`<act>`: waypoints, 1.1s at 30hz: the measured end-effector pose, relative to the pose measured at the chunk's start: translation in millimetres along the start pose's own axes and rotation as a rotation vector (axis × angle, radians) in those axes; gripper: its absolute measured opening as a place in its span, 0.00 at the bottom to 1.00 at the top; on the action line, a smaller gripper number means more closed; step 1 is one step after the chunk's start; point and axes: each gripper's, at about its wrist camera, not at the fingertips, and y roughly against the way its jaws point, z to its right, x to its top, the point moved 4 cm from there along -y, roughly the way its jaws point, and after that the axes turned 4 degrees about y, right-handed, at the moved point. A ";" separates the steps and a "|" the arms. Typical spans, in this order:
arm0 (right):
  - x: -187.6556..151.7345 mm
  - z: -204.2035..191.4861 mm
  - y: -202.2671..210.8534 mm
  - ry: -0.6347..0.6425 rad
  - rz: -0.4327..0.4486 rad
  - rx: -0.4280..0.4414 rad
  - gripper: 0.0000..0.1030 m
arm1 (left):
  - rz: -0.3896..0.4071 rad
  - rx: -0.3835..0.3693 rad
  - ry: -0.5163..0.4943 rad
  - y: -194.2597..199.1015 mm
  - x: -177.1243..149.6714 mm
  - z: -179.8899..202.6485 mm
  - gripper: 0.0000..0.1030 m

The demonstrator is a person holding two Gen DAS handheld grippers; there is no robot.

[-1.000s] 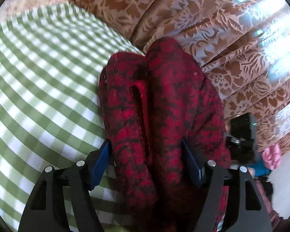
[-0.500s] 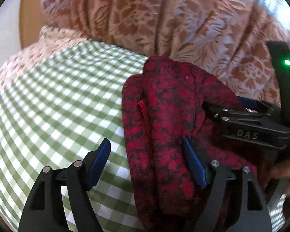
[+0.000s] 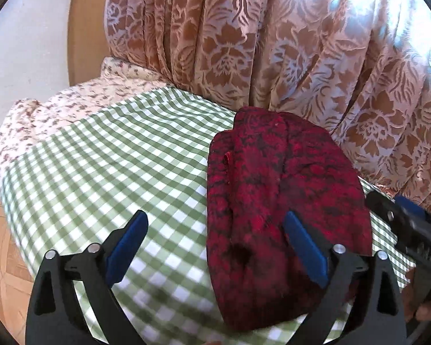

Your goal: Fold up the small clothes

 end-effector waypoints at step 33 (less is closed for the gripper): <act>-112.2 15.9 113.1 -0.059 0.050 -0.170 0.97 | 0.092 0.116 -0.081 105.0 -61.8 16.8 0.98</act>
